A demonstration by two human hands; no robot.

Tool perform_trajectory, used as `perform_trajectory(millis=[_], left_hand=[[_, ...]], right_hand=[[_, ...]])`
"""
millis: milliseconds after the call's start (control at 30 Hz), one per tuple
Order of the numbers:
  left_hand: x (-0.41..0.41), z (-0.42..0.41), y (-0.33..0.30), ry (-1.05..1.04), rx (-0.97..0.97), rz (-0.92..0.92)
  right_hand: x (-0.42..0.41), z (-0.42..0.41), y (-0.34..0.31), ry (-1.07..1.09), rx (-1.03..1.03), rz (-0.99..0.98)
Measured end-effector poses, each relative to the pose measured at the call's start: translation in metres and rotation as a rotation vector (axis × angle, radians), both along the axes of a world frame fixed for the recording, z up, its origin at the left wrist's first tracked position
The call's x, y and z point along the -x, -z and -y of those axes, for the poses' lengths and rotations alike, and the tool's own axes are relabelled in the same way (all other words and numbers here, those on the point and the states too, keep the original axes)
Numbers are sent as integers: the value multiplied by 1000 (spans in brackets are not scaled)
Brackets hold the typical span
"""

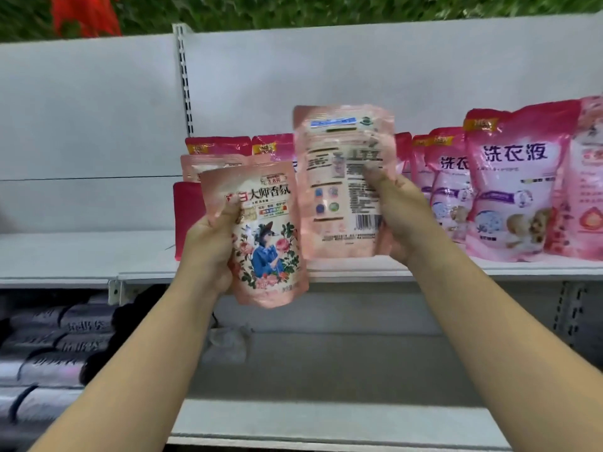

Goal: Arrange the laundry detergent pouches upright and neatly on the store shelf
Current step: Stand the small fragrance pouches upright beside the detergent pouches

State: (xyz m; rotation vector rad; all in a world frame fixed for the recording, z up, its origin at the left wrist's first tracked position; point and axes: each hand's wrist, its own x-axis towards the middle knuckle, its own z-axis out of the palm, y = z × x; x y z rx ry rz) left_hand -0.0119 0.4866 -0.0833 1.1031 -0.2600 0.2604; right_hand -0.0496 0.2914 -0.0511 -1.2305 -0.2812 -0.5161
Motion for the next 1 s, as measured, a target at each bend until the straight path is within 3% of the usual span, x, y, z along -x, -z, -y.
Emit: perform_trajectory(millis=[233,500,667,833,933,1000], left_hand=[[30,-8,-11,210,-97,97],[27,-61,-7,-69,-31,55],[12,-115,-7,-254,55,69],[-13,-143,-16,-361,80,94],[-27,-146,-18,-432,51,82],[-34,-145,-19,-448,50,85]], right_hand=[[0,-56,15,-86,114,-58],[-11,-111,16,-249,76,16],[-28,-96,-7,275,551,189],[-61,-98,-25,186,1136,-153],[-71,-89,-17,213,1283,-252],[-73,-81,-10,286,1244,-258]])
